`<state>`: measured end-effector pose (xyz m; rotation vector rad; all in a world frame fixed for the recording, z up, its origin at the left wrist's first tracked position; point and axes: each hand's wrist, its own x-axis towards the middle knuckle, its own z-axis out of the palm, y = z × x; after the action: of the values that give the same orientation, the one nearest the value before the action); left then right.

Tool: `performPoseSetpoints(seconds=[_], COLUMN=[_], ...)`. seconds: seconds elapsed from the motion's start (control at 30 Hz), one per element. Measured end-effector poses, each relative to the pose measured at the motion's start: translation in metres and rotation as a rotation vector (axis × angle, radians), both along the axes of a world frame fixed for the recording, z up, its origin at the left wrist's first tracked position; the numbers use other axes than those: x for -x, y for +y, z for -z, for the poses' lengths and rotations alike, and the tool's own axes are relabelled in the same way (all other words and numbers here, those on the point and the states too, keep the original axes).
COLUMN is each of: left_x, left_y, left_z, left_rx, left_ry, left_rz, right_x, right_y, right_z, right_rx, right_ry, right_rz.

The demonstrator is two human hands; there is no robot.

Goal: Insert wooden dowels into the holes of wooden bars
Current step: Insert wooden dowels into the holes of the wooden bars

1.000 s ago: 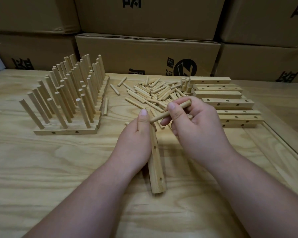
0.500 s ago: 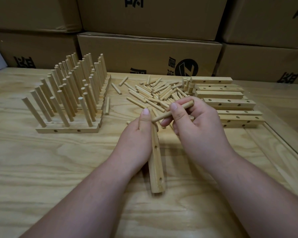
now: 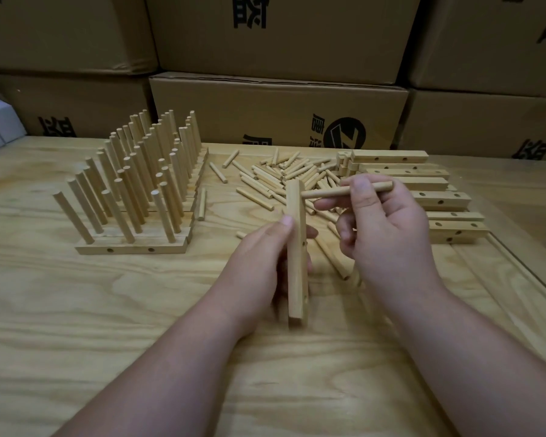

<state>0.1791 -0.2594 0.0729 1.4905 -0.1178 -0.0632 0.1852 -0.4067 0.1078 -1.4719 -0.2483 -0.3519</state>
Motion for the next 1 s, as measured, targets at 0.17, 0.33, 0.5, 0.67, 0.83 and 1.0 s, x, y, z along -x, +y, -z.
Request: performPoseSetpoints(seconds=[0.17, 0.33, 0.5, 0.67, 0.83, 1.0], left_x=[-0.003, -0.007, -0.006, -0.009, -0.011, -0.006], left_y=[0.0, 0.006, 0.001, 0.0, 0.0, 0.001], left_z=[0.001, -0.005, -0.007, -0.004, -0.003, -0.006], left_rx=[0.003, 0.489, 0.551, 0.519, 0.519, 0.496], left_ry=[0.009, 0.154, 0.216, 0.212, 0.217, 0.217], left_rz=[-0.191, -0.164, -0.079, -0.143, -0.2, 0.006], right_x=[-0.001, -0.005, -0.005, 0.002, 0.004, 0.0], right_y=[-0.001, 0.0, 0.0, 0.001, 0.001, -0.002], right_z=[0.007, 0.009, 0.017, 0.025, 0.03, 0.027], right_rx=[-0.025, -0.124, 0.012, 0.596, 0.815, 0.249], right_ry=[0.057, 0.089, 0.019, -0.206, -0.251, -0.167], right_rz=[-0.007, -0.016, 0.037, -0.029, 0.035, 0.109])
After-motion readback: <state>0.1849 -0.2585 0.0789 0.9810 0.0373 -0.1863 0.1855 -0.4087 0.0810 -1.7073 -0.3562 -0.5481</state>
